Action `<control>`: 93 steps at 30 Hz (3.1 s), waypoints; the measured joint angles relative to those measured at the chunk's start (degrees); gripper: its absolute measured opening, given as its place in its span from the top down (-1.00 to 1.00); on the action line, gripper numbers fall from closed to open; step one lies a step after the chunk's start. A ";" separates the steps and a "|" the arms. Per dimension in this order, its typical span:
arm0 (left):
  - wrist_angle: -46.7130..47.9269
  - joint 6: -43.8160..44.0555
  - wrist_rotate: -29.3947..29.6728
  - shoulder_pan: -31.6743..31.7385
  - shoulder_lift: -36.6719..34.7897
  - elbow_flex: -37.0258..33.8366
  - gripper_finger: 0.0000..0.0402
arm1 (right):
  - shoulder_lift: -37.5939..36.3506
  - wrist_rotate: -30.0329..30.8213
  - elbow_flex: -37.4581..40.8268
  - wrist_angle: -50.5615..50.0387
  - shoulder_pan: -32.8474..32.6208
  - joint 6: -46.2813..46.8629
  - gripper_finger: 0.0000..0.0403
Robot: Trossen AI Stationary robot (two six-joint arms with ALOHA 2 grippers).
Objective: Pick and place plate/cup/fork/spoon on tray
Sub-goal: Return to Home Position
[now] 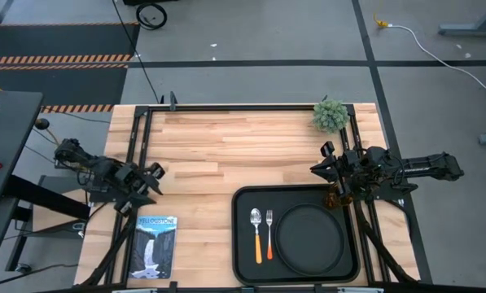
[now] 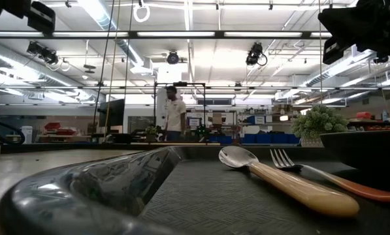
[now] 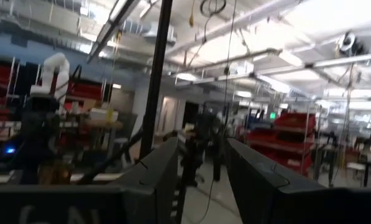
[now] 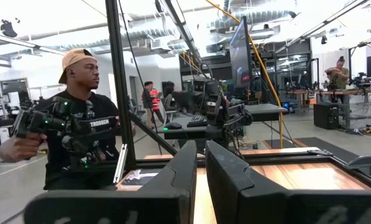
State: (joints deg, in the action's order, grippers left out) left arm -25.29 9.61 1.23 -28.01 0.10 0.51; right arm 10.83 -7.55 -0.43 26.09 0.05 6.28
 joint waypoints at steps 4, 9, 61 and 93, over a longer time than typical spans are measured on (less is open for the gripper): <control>3.07 -1.55 -0.02 0.80 0.00 0.00 0.29 | 0.00 0.00 0.00 0.00 0.00 0.00 0.80; 7.63 -3.52 0.00 2.68 -0.02 0.00 0.29 | 0.00 0.01 0.00 0.00 0.00 0.00 0.80; 20.51 -10.25 4.09 8.52 0.61 -0.02 0.29 | 0.00 0.00 -0.02 0.00 0.00 0.00 0.80; 20.42 -10.25 4.09 8.50 0.63 -0.02 0.29 | 0.00 0.00 -0.02 0.00 0.00 0.00 0.80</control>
State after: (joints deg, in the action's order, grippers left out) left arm -4.86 -0.64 5.32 -19.51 0.73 0.49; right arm 10.83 -7.55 -0.45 26.09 0.05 6.28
